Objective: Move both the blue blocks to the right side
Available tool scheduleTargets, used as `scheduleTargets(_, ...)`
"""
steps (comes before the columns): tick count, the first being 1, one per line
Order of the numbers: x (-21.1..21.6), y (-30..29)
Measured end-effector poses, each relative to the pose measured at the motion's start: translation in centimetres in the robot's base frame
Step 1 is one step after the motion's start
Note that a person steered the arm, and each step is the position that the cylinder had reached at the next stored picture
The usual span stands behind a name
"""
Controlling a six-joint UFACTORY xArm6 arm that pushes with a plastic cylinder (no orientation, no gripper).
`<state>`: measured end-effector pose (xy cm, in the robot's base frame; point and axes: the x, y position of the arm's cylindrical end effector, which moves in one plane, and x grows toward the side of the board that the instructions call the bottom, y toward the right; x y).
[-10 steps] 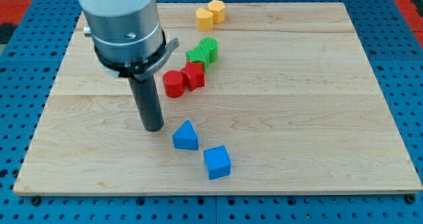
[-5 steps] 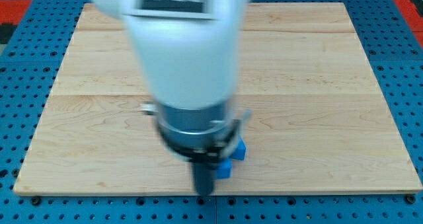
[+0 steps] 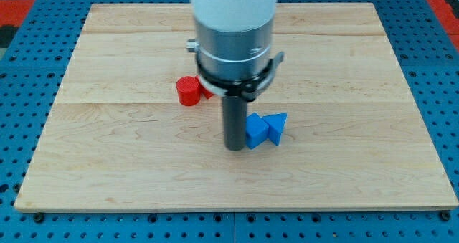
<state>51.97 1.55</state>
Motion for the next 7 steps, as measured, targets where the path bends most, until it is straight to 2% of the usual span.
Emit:
scheduleTargets(2, -2.5, 4.2)
scheduleTargets(3, -6.4, 3.8)
scheduleTargets(4, -6.8, 8.6)
scheduleTargets(5, -5.5, 9.6)
scheduleTargets(6, -9.2, 11.6)
scheduleTargets(7, -6.6, 15.4)
